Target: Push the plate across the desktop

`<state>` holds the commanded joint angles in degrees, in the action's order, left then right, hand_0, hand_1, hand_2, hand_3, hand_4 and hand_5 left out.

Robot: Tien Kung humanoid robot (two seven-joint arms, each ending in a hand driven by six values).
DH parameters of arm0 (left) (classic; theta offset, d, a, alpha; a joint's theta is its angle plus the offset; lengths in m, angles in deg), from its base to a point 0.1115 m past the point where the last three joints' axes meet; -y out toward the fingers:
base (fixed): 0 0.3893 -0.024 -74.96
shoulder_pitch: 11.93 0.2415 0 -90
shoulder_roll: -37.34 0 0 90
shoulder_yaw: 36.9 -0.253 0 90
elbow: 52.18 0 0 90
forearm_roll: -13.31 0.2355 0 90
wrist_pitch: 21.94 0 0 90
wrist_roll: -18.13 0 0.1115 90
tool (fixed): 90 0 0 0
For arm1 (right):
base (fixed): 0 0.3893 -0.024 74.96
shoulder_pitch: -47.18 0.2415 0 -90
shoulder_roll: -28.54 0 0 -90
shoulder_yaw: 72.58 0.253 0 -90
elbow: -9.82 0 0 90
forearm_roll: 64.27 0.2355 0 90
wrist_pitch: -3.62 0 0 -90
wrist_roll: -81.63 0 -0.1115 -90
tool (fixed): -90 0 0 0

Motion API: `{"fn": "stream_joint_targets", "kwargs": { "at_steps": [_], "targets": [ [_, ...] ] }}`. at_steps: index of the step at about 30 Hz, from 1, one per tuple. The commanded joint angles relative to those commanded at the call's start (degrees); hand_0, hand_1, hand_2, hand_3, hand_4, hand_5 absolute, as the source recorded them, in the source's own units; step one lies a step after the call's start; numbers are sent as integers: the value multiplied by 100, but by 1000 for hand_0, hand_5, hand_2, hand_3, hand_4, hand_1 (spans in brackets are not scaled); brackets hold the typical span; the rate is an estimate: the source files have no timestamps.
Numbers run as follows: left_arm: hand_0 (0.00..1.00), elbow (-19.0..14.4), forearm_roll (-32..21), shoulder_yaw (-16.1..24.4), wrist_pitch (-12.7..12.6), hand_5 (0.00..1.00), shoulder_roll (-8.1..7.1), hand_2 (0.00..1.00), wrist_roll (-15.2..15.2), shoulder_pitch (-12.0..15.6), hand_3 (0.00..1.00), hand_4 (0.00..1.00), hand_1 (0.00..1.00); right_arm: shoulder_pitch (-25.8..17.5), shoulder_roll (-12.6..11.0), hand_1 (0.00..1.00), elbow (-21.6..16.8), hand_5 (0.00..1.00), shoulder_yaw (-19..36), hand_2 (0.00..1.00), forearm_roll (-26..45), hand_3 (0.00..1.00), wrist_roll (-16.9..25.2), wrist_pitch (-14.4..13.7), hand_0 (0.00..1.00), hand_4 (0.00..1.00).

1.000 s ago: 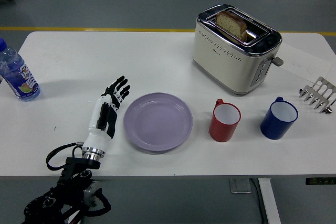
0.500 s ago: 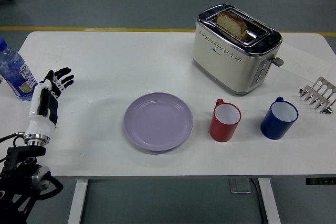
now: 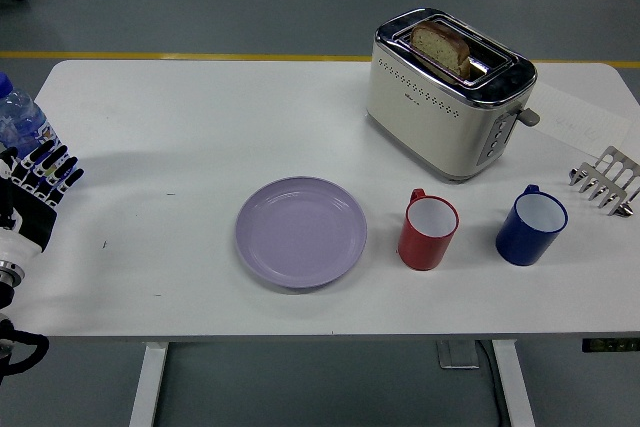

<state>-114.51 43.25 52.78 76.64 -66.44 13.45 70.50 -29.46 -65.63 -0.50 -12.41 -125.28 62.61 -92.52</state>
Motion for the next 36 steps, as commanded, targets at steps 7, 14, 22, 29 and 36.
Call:
{"fn": "stream_joint_targets", "kwargs": {
  "at_steps": [7, 14, 22, 29, 36],
  "targets": [
    [686, 12, -366, 192, 428, 998, 35, 728, 652, 60, 693, 526, 721, -27, -3, 501, 0, 197, 30, 596, -63, 550, -20, 5, 530, 253],
    [689, 16, -471, 259, 447, 998, 70, 727, 650, 73, 693, 523, 721, -60, -6, 500, 0, 197, 95, 594, -177, 550, -43, 16, 530, 253],
    [698, 56, -482, 254, 424, 998, 82, 727, 624, 5, 702, 537, 723, -51, -7, 500, 0, 196, 96, 593, -130, 551, -22, 5, 530, 254],
    [694, 66, -474, 243, 409, 998, 92, 727, 608, -15, 705, 543, 723, -26, -4, 501, 0, 196, 95, 593, -95, 551, -4, -4, 530, 254],
    [694, 70, -475, 302, 404, 998, 87, 726, 585, -19, 712, 559, 724, 2, -5, 500, 0, 196, 113, 593, -91, 551, 10, -10, 530, 253]
  ]
}}
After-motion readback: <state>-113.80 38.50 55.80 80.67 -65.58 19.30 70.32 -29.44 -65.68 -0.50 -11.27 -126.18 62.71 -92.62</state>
